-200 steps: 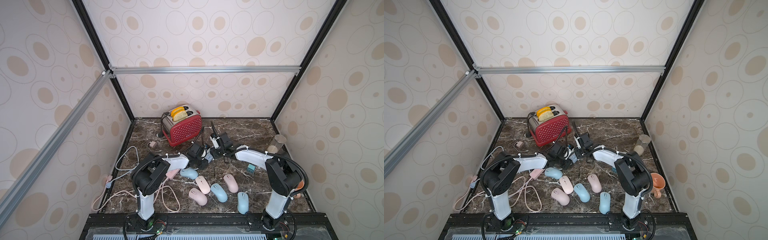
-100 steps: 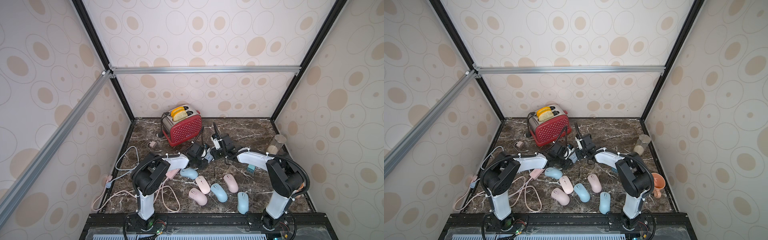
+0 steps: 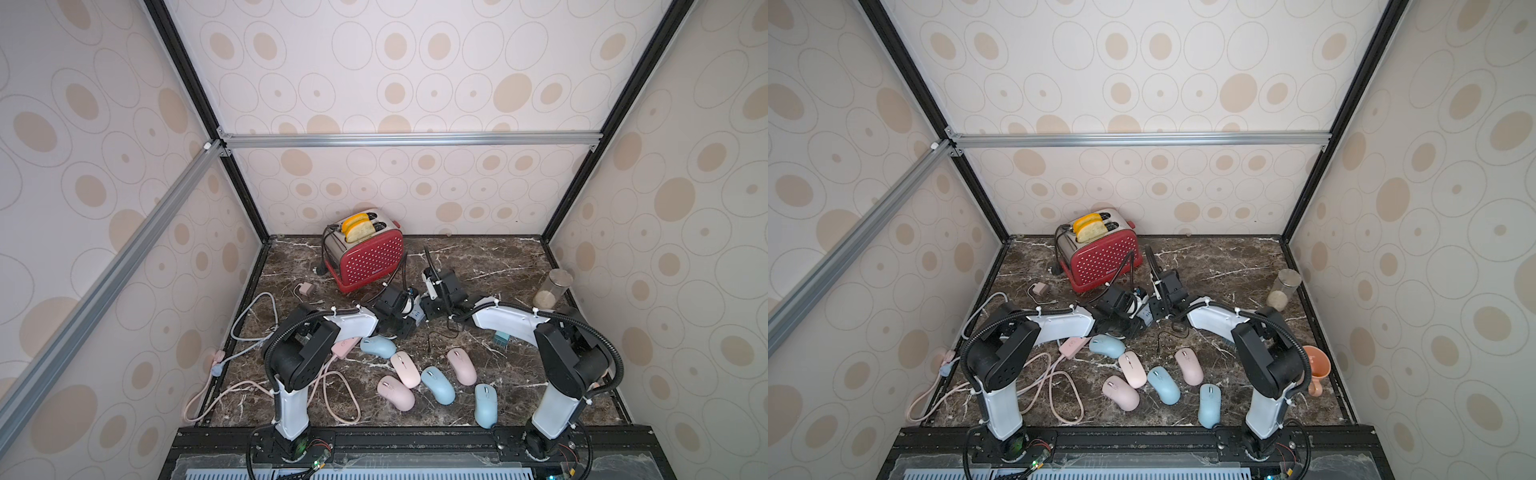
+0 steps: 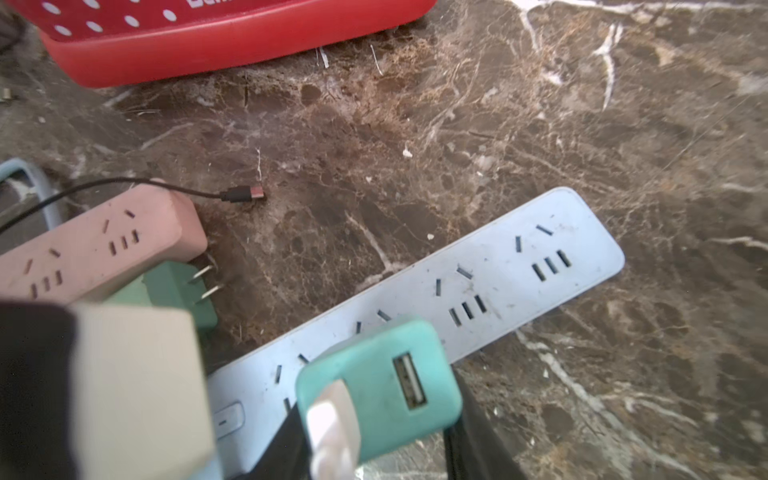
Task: Unplug the wireless mouse
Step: Remove the plug from the socket.
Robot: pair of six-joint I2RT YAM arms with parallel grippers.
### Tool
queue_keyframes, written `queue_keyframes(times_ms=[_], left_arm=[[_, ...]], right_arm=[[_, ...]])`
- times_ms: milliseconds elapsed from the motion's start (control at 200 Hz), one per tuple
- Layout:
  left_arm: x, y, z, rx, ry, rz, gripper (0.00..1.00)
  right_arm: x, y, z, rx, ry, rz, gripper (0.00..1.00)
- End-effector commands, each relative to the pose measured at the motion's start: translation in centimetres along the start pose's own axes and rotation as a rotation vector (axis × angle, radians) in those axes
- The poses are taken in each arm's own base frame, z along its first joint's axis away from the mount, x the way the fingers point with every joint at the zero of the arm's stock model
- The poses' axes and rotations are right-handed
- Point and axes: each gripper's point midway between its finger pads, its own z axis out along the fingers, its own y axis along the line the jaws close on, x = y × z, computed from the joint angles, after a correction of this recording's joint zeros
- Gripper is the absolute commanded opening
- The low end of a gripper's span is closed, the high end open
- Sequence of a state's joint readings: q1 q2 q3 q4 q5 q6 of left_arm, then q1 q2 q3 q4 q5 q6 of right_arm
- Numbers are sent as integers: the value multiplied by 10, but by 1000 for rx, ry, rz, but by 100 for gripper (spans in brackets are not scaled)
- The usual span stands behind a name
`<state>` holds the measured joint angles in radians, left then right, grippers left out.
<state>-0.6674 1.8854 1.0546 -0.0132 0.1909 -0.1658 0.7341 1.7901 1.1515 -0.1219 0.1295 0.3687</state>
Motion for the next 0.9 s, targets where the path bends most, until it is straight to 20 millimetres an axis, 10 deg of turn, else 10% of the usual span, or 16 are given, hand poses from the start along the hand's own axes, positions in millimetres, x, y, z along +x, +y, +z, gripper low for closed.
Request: queue_keyframes(times_ms=[0,265,591,821,896], left_arm=[[-12,7,11,-17,-36,-63,0],[-4,9,12,-27,-8,-44,0],[-16,8,7,-23,-36,-57,0],[-11,8,5,-25,-24,-57,0],[-12,6,5,-11,-21,-57,0]], right_arm=[[-2,39,-9,37,40,-3,0],[-9,64,-20,-493,-13,86,0],[3,11,-49,-286,-16,205,1],[11,0,-37,-234,58,176,22],[16,-8,-35,-197,81,199,46]])
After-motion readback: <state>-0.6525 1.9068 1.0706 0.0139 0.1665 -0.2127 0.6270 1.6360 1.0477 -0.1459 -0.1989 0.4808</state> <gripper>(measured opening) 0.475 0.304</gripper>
